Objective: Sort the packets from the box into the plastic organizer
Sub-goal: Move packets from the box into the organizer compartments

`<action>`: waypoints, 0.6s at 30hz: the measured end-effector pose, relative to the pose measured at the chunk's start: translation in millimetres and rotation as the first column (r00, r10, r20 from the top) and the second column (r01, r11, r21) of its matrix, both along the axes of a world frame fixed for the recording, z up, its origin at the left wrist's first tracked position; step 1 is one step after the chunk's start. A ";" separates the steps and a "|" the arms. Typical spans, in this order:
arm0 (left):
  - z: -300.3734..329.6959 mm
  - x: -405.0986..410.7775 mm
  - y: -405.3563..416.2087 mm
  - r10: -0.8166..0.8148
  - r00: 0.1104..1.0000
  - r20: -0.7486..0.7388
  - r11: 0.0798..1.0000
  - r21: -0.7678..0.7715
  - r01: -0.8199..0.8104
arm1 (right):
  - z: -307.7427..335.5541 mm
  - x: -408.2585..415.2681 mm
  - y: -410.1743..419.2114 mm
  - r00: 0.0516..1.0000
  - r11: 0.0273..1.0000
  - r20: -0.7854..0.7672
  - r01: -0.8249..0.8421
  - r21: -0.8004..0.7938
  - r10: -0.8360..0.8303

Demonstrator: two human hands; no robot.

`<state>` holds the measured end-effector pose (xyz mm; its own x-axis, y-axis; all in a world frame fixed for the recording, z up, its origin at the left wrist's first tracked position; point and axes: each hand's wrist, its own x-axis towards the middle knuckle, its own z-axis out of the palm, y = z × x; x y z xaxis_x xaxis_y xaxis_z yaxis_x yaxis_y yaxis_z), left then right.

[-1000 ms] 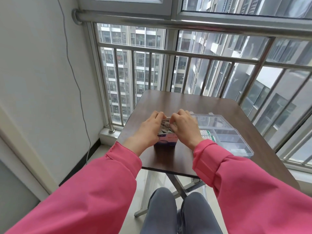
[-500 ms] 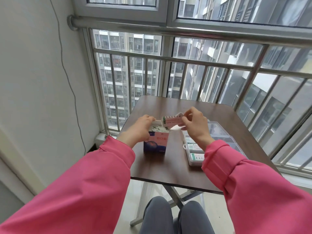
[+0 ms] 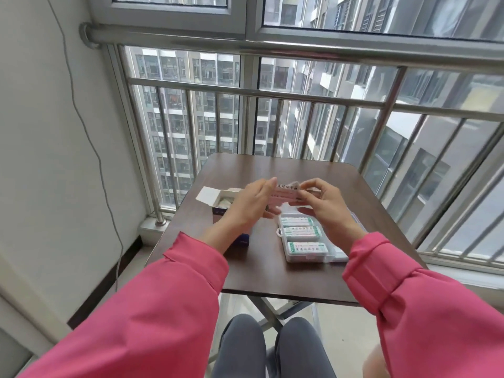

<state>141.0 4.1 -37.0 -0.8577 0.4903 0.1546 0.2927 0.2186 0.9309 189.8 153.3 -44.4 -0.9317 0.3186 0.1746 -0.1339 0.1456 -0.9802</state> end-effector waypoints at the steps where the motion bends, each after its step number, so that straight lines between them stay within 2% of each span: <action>1: -1.5 1.7 4.2 -0.100 0.987 0.129 0.991 0.098 0.088 | -0.1 2.6 4.0 1.000 1.000 -0.004 0.006 -0.001 -0.006; 3: -7.2 4.2 10.8 -0.197 0.964 0.178 0.972 0.162 0.169 | -1.3 6.5 12.0 1.000 1.000 0.005 0.027 0.013 -0.028; 9: -23.9 1.4 26.5 -0.203 0.966 0.159 0.970 0.169 0.176 | -13.6 6.1 32.8 0.990 0.994 0.115 0.072 0.079 -0.081; 12: -30.5 -2.9 33.8 -0.067 0.994 0.085 0.987 0.149 0.054 | -18.5 -2.1 45.5 0.975 0.981 0.150 0.144 0.131 -0.164; 15: -33.8 -4.6 40.3 0.112 0.988 -0.102 0.992 0.071 -0.105 | -25.0 -11.6 63.5 0.943 0.938 0.161 0.249 0.240 -0.292; 18: -32.9 -6.3 44.3 0.142 0.980 -0.138 0.988 0.077 -0.132 | -31.2 -22.2 73.3 0.919 0.910 0.218 0.245 0.333 -0.327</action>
<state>134.7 48.3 -69.9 -0.8829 0.3539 0.3085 0.3949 0.2043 0.8957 167.6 226.6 -75.5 -0.8321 0.5510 0.0630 0.2144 0.4242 -0.8798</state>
